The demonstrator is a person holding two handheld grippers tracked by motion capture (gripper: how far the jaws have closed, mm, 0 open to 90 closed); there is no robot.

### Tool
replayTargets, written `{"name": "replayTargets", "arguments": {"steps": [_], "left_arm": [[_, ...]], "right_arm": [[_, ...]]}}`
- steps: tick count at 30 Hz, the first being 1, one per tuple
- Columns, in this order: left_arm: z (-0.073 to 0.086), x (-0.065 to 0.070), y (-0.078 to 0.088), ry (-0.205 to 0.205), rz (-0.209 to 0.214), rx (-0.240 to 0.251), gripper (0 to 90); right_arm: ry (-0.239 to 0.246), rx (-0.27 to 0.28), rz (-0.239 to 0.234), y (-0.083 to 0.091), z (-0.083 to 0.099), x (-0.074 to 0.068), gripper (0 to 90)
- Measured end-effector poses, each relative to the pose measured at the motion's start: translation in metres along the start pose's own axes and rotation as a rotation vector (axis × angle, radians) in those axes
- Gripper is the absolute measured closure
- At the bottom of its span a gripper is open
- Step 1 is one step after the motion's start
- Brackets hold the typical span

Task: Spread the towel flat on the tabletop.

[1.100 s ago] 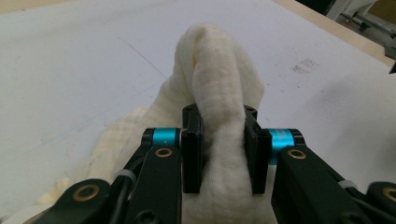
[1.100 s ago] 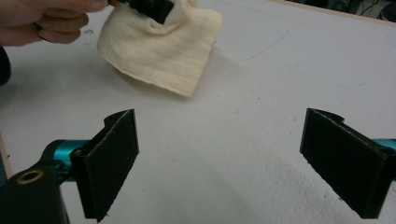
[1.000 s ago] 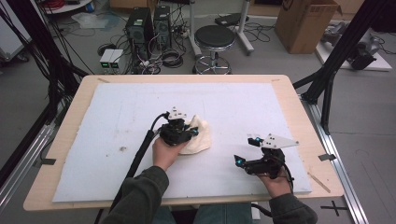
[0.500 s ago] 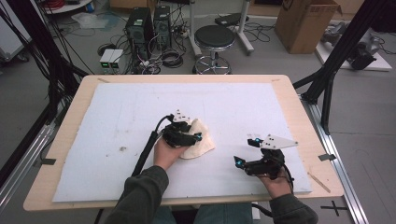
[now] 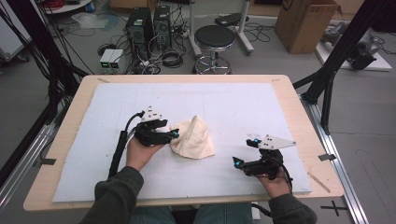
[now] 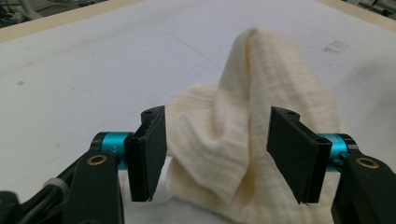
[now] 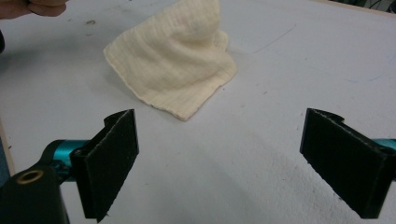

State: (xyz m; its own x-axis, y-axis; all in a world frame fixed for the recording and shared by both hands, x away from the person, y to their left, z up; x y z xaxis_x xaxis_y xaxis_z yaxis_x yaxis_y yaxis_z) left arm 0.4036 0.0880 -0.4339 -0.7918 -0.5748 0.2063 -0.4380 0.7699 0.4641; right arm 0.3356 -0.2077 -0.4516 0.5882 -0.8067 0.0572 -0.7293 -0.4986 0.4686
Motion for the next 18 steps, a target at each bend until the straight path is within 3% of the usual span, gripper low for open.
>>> {"name": "replayTargets", "arguments": {"steps": [4, 6, 12, 14, 18], "left_arm": [[0.014, -0.008, 0.009, -0.001, -0.016, -0.041, 41.6], [0.019, -0.01, 0.012, 0.001, -0.014, -0.036, 44.8], [0.038, -0.013, 0.013, -0.007, 0.028, -0.093, 60.1], [0.042, -0.013, 0.011, -0.01, 0.043, -0.12, 62.3], [0.042, -0.015, 0.004, -0.01, 0.059, -0.119, 63.3]], "right_arm": [[0.001, -0.005, -0.005, -0.001, -0.001, -0.002, 10.9], [0.002, -0.005, -0.01, -0.003, -0.001, -0.003, 10.9], [0.005, -0.009, -0.025, -0.006, -0.004, -0.006, 11.4], [0.008, -0.012, -0.037, -0.008, -0.005, -0.008, 16.2], [0.036, -0.021, -0.063, -0.014, -0.011, -0.013, 26.7]]}}
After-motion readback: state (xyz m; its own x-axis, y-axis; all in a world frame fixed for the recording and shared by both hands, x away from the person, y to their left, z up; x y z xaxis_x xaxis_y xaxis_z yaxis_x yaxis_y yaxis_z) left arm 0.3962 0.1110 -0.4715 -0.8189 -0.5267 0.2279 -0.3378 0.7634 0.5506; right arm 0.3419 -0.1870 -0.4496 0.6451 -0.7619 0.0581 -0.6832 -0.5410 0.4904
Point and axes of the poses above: each handheld gripper's, and its own axes: y roughly backward along the jaws, z roughly out of its underside, x roughly to its right, the point moved 8 cm from there along -y, roughly forward along the jaws, and after that the axes turned 15 degrees about z, right-handed, at the moved point
